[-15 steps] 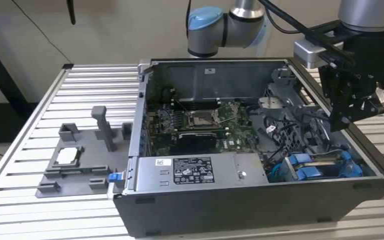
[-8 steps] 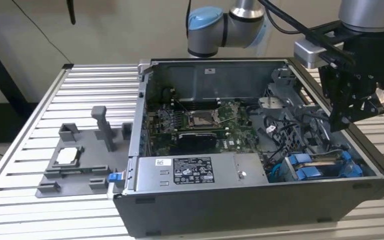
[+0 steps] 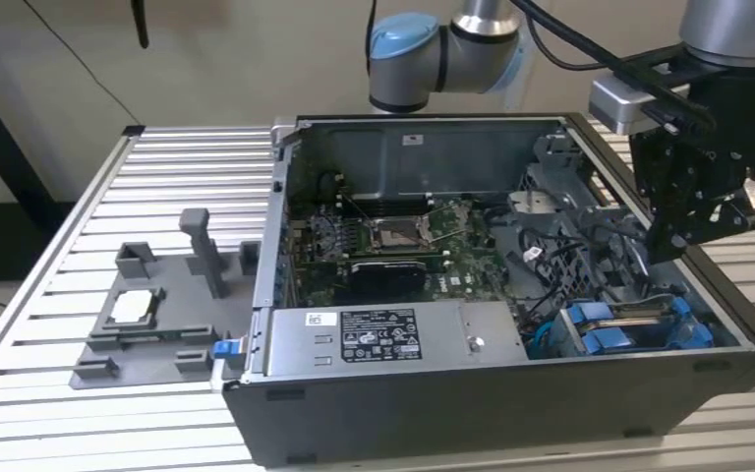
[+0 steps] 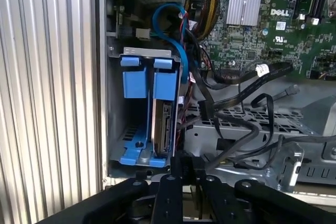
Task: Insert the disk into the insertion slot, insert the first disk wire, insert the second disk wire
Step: 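Insert the first disk wire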
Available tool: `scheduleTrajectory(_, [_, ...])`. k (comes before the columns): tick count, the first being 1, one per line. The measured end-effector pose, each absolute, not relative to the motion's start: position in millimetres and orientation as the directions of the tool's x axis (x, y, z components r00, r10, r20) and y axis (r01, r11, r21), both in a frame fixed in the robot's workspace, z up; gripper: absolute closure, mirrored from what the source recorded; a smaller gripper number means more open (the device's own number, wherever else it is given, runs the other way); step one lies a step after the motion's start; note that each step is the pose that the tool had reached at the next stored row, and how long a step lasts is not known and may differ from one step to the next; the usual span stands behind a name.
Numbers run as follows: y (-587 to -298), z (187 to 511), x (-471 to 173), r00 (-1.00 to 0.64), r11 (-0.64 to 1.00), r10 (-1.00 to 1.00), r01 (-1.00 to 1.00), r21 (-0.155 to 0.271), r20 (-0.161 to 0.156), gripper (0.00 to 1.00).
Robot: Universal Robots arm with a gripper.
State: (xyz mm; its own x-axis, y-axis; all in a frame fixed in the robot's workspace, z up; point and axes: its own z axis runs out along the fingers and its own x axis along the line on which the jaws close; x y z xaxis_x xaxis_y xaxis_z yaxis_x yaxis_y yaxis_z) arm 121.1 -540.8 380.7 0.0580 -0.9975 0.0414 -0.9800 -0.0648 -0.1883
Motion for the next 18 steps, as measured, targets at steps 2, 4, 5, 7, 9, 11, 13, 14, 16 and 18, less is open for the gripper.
scheduleTrajectory(2, [-541.3,379.9,123.6,0.059,-0.065,-0.997,-0.983,-0.172,0.04,0.81])
scheduleTrajectory(4, [-541.8,379.2,126.3,0.059,-0.065,-0.997,-0.986,-0.155,0.039,0.81])
scheduleTrajectory(5, [-542.2,378.9,127.7,0.06,-0.065,-0.997,-0.987,-0.147,0.039,0.81])
scheduleTrajectory(7, [-542.9,378.0,130.6,0.06,-0.065,-0.997,-0.989,-0.132,0.038,0.81])
scheduleTrajectory(9, [-543.6,377.3,133.4,0.061,-0.065,-0.997,-0.991,-0.116,0.037,0.81])
scheduleTrajectory(11, [-544.2,376.4,136.4,0.061,-0.065,-0.997,-0.993,-0.101,0.036,0.81])
scheduleTrajectory(13, [-544.8,375.6,139.3,0.062,-0.065,-0.997,-0.994,-0.086,0.035,0.81])
scheduleTrajectory(14, [-545.1,375.2,140.6,0.062,-0.065,-0.997,-0.995,-0.079,0.035,0.81])
scheduleTrajectory(16, [-545.8,374.4,143.2,0.063,-0.065,-0.997,-0.996,-0.065,0.034,0.81])
scheduleTrajectory(18, [-546.6,373.6,145.3,0.063,-0.065,-0.997,-0.996,-0.054,0.033,0.81])
